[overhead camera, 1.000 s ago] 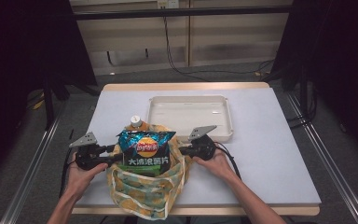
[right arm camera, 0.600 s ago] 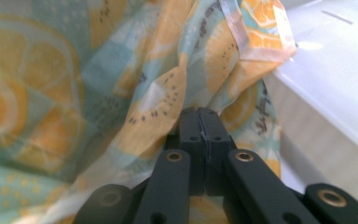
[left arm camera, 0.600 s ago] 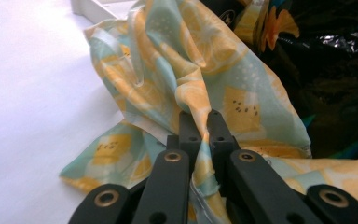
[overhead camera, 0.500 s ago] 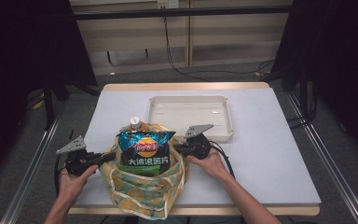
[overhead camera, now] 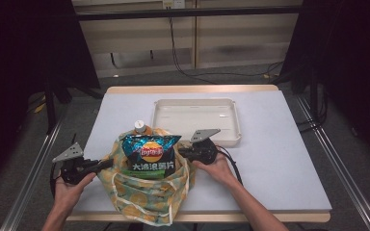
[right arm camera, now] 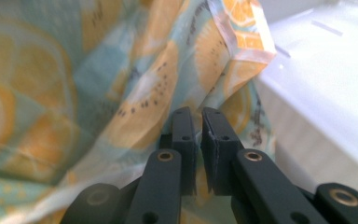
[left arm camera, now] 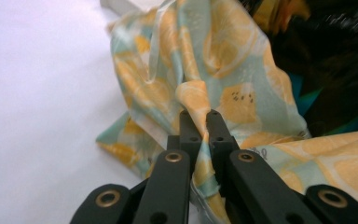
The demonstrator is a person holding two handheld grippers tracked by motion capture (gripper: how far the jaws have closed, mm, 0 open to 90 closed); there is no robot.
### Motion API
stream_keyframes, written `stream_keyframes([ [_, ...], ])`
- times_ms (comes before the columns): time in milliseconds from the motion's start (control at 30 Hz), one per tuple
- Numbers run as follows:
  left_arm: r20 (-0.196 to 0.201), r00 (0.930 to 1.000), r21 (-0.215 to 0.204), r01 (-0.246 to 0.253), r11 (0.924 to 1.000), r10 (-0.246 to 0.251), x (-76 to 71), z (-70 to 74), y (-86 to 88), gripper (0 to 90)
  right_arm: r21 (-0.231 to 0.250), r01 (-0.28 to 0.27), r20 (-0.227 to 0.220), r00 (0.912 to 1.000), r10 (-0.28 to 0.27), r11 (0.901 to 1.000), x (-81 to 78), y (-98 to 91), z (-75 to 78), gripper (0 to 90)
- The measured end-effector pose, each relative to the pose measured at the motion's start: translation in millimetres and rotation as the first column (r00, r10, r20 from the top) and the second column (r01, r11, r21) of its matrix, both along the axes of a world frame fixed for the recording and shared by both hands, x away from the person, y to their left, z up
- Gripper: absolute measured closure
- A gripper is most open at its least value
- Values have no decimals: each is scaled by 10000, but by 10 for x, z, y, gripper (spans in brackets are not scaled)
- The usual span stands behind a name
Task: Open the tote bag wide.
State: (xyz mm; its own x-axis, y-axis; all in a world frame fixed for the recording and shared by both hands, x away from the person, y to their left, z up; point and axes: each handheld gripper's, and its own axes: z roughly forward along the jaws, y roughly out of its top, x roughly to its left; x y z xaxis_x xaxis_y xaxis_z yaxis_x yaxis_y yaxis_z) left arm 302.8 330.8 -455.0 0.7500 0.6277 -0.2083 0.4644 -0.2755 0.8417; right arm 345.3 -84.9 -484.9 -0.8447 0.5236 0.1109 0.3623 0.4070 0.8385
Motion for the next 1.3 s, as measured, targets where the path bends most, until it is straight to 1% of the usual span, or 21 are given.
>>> stream_keyframes([
  [167,-258,9996,-9,-103,9999,103,-37,-69,52,886,-287,-80,-80,9999,78,9996,-9,17,-30,862],
  [267,-331,9994,-19,-111,9999,111,-67,-70,56,884,-506,-5,124,9999,12,9987,-12,21,-7,813],
  [333,-276,9996,-69,-11,10000,9,-81,-52,55,870,-96,99,84,9999,-99,9999,0,-13,38,780],
  [367,-167,9998,-96,-129,9999,128,-96,-32,54,845,16,133,108,9999,-133,9999,1,-25,60,753],
  [433,-15,9999,-378,-116,9992,116,-122,13,57,776,180,216,132,9997,-218,9996,-11,-57,127,684],
  [500,78,9999,-540,-81,9985,85,-145,46,51,698,317,197,166,9997,-203,9993,-28,-88,184,642],
  [567,245,9993,-611,-276,9978,292,-181,86,32,631,484,269,145,9995,-276,9985,-50,-120,242,546],
  [600,295,9989,-753,-339,9966,362,-210,103,21,610,556,341,137,9993,-350,9979,-68,-136,276,533],
  [667,469,9976,-935,-468,9945,514,-254,128,13,544,748,231,223,9994,-249,9969,-110,-179,354,510],
  [700,509,9972,-1128,-487,9924,548,-273,137,11,535,873,229,231,9994,-250,9959,-131,-197,391,503],
  [733,568,9965,-1201,-535,9913,606,-292,154,11,519,977,185,243,9995,-210,9950,-144,-211,418,502],
  [833,776,9940,-1153,-685,9910,777,-349,231,-32,446,1203,134,399,9990,-183,9926,-227,-259,534,493],
  [900,853,9937,-1173,-630,9911,733,-358,273,-66,413,1218,37,496,9987,-98,9925,-279,-276,588,486],
  [967,964,9916,-1039,-767,9916,868,-354,327,-113,358,1225,-27,630,9980,-51,9925,-336,-291,640,484],
  [1000,1000,9911,-1106,-770,9909,882,-353,346,-126,343,1288,-75,697,9976,-15,9916,-369,-302,667,483],
  [1067,1048,9906,-1095,-761,9911,877,-351,371,-154,338,1445,-81,705,9975,-21,9895,-421,-320,702,493],
  [1100,1120,9903,-958,-720,9928,826,-356,386,-176,335,1483,-165,775,9970,50,9888,-437,-326,714,512],
  [1133,1147,9908,-956,-610,9935,719,-358,390,-183,340,1525,-226,826,9965,100,9880,-478,-334,735,543],
  [1200,1278,9886,-1053,-659,9923,792,-394,390,-223,382,1631,-346,892,9958,201,9860,-538,-348,758,571],
  [1267,1360,9874,-1153,-656,9912,812,-438,367,-258,383,1661,-385,977,9950,224,9854,-584,-373,772,589],
  [1300,1287,9887,-1298,-605,9897,773,-461,356,-273,378,1780,-394,926,9954,231,9833,-605,-390,776,598],
])
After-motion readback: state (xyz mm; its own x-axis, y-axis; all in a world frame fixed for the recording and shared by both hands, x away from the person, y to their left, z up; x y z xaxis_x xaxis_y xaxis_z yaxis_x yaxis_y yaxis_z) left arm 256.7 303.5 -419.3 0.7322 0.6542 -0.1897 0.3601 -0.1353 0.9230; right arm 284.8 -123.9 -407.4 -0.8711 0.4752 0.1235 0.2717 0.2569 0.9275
